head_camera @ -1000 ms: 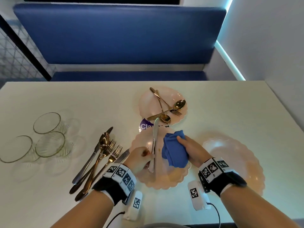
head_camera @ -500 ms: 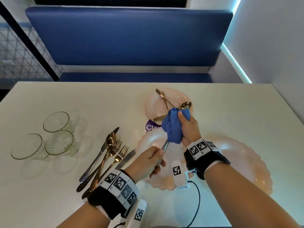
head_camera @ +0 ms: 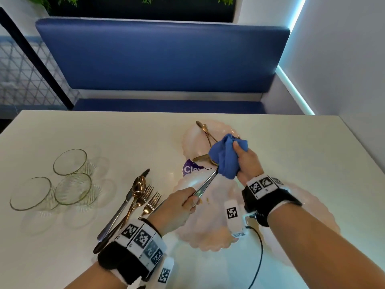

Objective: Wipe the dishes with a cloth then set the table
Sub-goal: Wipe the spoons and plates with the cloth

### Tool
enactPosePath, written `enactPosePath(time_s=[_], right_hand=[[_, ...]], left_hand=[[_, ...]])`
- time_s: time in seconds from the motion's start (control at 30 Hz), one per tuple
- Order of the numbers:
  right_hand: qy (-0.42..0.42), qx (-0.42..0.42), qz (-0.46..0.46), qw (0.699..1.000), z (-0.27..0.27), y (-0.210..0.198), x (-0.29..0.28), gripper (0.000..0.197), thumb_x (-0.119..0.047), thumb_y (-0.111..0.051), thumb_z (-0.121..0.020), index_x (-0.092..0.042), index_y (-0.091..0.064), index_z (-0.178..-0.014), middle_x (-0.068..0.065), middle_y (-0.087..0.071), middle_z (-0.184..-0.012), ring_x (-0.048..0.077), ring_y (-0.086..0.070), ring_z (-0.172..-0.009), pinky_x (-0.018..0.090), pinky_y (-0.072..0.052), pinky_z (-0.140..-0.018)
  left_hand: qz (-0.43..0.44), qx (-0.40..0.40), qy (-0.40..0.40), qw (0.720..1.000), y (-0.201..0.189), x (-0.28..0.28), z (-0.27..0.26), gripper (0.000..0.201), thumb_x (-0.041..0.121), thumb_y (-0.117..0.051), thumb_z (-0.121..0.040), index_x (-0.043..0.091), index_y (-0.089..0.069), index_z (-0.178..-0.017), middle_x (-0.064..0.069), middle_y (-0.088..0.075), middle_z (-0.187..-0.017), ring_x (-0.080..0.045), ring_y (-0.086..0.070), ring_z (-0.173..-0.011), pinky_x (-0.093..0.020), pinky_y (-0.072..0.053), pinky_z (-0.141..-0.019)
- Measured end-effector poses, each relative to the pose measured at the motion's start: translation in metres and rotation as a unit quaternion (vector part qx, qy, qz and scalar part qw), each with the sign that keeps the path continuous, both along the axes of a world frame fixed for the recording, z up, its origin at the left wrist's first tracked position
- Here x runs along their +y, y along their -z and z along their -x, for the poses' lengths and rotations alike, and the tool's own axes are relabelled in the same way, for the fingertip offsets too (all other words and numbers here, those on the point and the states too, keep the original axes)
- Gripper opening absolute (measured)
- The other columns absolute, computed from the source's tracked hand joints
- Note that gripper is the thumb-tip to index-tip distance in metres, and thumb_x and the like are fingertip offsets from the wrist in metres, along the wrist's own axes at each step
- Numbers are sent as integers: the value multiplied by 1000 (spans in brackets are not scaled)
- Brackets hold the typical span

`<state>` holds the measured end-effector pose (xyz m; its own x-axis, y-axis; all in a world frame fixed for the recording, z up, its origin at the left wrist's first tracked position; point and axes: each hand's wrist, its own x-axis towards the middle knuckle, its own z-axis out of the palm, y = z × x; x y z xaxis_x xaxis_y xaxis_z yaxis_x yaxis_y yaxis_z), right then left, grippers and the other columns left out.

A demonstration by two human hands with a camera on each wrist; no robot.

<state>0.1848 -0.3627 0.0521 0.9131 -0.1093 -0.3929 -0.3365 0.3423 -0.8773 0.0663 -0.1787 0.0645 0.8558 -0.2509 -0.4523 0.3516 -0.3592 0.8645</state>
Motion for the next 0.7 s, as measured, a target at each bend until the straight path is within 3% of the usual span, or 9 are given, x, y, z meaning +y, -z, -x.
enactPosePath(time_s=[0.07, 0.13, 0.23, 0.3, 0.33, 0.4, 0.5, 0.6, 0.7], right_hand=[[-5, -18, 21, 1000, 3, -9, 7, 34, -26, -49, -96, -2, -56, -119, 15, -65, -112, 25, -63, -100, 28, -53, -73], [-74, -36, 29, 996, 22, -12, 30, 21, -21, -46, -98, -6, -58, -107, 13, -68, -96, 22, -65, -86, 24, -56, -68], [-155, -18, 34, 987, 47, -3, 60, 27, -20, -49, -96, -8, -56, -120, 17, -66, -111, 29, -63, -103, 41, -53, -92], [-181, -18, 30, 983, 48, -3, 62, 35, -18, -48, -96, -6, -49, -130, 18, -61, -122, 31, -59, -112, 46, -46, -101], [-188, -22, 28, 981, 45, -5, 59, 35, -16, -47, -97, -6, -48, -130, 16, -61, -121, 28, -59, -111, 44, -46, -101], [-198, -41, 46, 978, 40, -8, 51, 32, -17, -48, -96, -10, -50, -127, 11, -63, -117, 24, -60, -108, 39, -48, -98], [-249, -74, 122, 958, 43, -6, 46, 29, -26, -56, -93, -15, -56, -119, 11, -65, -115, 26, -61, -108, 42, -48, -98], [-314, -115, 204, 920, 54, -2, 58, 28, -27, -57, -91, -14, -57, -116, 8, -67, -110, 22, -63, -103, 39, -49, -95], [-325, -119, 211, 914, 71, 1, 69, 23, -22, -58, -92, -9, -58, -110, 13, -67, -104, 26, -64, -98, 37, -52, -89]], left_hand=[[-15, -12, -14, 1000, 0, -4, -4, 27, 16, -36, -99, 20, -49, -75, 6, -40, -57, -3, -30, -38, -17, -26, -40], [-12, -11, -55, 998, 0, -11, -13, 28, 11, -36, -97, 16, -46, -72, 2, -39, -56, -8, -29, -42, -19, -24, -43], [9, 10, -141, 990, 1, -13, -24, 32, -6, -32, -89, 11, -37, -62, -7, -34, -55, -14, -28, -44, -21, -22, -47], [29, 19, -135, 990, 0, -12, -23, 32, -5, -30, -92, 8, -40, -64, -9, -39, -55, -13, -36, -36, -21, -29, -42], [36, 28, -118, 992, -3, -10, -24, 30, -3, -31, -94, 8, -45, -69, -10, -47, -58, -11, -44, -35, -22, -35, -41], [76, 68, -121, 987, -9, -2, -28, 15, 3, -39, -95, 9, -52, -92, -9, -60, -76, -11, -60, -52, -25, -46, -53], [197, 86, -210, 954, -13, 20, -49, 41, 9, -55, -85, 22, -46, -122, -7, -59, -108, -20, -58, -85, -35, -45, -77], [225, 57, -187, 955, -19, 22, -58, 24, 21, -44, -96, 14, -64, -109, -6, -65, -102, -18, -58, -92, -33, -43, -89], [179, 30, -231, 956, -9, 15, -60, 28, 14, -46, -96, 12, -72, -86, -2, -69, -80, -20, -59, -87, -32, -46, -87]])
